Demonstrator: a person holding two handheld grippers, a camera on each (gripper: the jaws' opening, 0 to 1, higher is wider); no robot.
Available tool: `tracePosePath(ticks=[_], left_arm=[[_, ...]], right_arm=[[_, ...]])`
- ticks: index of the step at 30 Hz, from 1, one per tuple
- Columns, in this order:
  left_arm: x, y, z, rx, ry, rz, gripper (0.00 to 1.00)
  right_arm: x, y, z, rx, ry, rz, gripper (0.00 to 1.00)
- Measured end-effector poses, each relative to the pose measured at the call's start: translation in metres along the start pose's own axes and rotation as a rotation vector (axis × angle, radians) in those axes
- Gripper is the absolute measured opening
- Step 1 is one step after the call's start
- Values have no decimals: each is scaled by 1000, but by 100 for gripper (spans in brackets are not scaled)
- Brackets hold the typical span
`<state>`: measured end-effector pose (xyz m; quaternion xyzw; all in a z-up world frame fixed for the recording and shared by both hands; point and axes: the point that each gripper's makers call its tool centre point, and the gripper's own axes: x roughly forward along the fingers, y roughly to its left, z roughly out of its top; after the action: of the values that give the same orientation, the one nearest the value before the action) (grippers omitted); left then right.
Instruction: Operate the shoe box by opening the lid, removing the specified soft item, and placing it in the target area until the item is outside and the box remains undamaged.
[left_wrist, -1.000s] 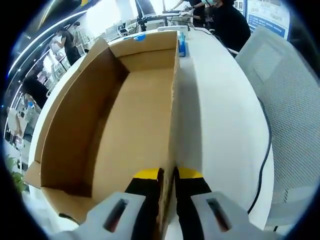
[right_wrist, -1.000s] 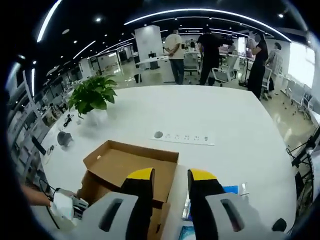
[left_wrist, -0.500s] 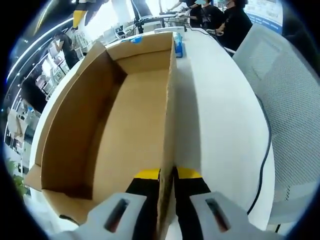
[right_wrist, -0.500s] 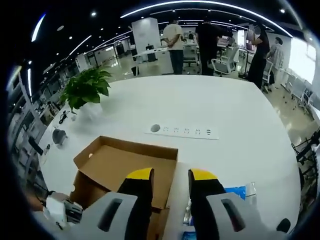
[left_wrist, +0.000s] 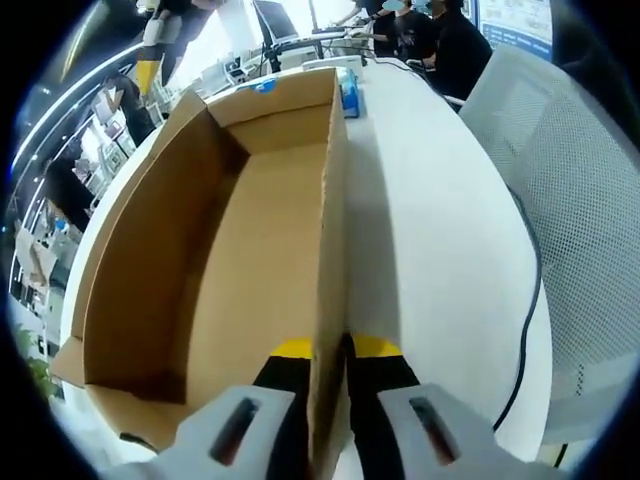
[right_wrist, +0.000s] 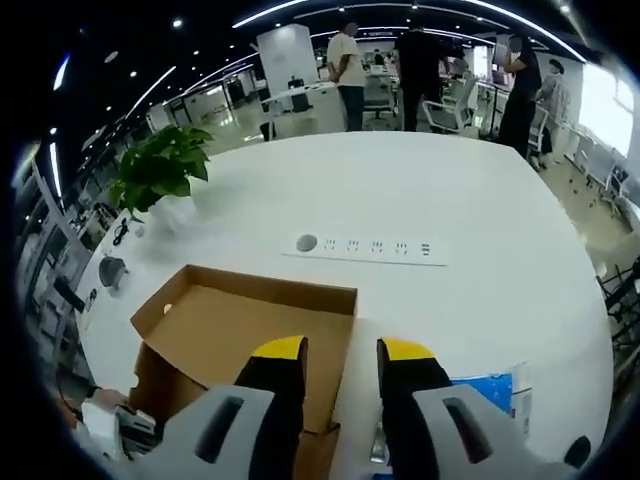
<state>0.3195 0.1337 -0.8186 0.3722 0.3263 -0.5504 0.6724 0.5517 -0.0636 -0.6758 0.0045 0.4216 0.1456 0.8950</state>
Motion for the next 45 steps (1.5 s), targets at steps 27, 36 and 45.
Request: tracePosePath(ticks=[27, 36, 45], left_arm=[[0, 2, 2, 32, -11, -4, 6], [1, 4, 2, -25, 13, -24, 6], [1, 2, 1, -49, 29, -36, 6]], right_arm=[[55, -13, -7, 134, 47, -40, 23], [64, -11, -19, 91, 84, -99, 23], [86, -20, -34, -38, 154, -116, 23]])
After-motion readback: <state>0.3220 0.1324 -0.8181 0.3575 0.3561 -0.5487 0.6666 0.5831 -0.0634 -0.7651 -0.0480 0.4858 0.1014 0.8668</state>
